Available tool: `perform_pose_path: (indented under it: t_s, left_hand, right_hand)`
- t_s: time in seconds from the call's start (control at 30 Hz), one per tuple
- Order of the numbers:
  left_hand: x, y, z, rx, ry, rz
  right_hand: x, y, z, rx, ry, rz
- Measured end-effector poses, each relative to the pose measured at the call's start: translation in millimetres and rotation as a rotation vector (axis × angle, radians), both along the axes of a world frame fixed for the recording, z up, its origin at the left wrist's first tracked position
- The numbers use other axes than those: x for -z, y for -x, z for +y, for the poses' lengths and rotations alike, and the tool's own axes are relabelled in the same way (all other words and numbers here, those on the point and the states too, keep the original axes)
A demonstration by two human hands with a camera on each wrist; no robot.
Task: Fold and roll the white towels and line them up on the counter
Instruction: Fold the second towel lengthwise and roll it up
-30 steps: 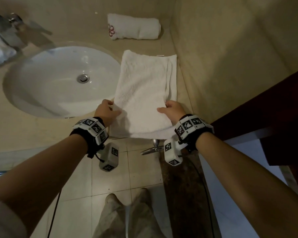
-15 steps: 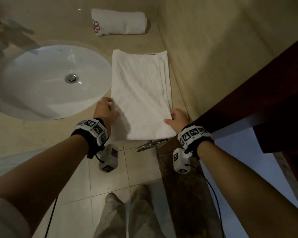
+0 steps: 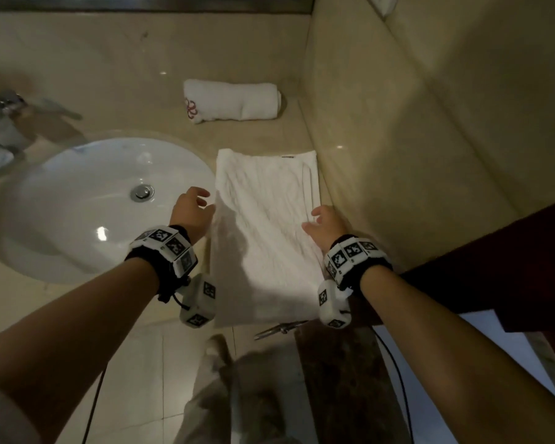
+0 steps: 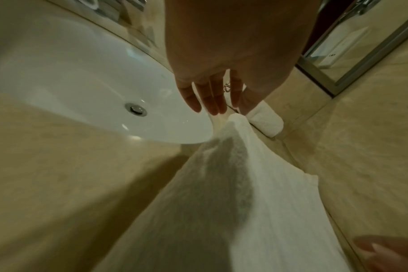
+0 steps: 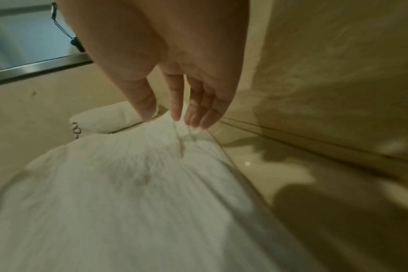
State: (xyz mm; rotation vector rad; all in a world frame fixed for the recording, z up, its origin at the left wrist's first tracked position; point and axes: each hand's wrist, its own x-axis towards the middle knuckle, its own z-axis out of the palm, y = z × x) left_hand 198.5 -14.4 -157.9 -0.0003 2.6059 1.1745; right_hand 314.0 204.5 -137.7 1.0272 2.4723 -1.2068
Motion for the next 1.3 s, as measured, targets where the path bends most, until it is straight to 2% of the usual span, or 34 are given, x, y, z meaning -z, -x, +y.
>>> perform_pose_path:
  t_s: [0.33, 0.5, 0.57, 0.67, 0.87, 1.0, 1.07, 1.2, 1.3]
  left_hand:
    - [4, 103, 55, 0.274, 0.026, 0.072]
    - [7, 134, 77, 0.478, 0.138, 0.127]
    - [7, 141, 84, 0.557, 0.163, 0.135]
    - [5, 145, 91, 0.624, 0.171, 0.045]
    - [8, 157, 93, 0.626, 0.289, -0.039]
    - [9, 163, 87, 0.633, 0.392, -0.048]
    - [8, 167, 82, 0.656, 0.375, -0.053]
    - [3, 175, 75, 0.82, 0.225, -0.098]
    - [4, 181, 76, 0.934, 0.351, -0.124]
  right_hand:
    - [12, 111, 22, 0.202, -0.066, 0.025]
    - [14, 134, 26, 0.28, 0.009, 0.046]
    - [16, 139, 26, 0.263, 0.012, 0.026]
    - [23, 142, 34, 0.274, -0.007, -0.024]
    - [25, 142, 47, 0.346, -0.103, -0.13]
    - [29, 148, 34, 0.264, -0.227, -0.179]
    - [30, 152, 30, 0.261, -0.254, -0.148]
    - [27, 152, 37, 0.25, -0.086, -0.137]
    - [24, 149, 41, 0.265, -0.041, -0.034]
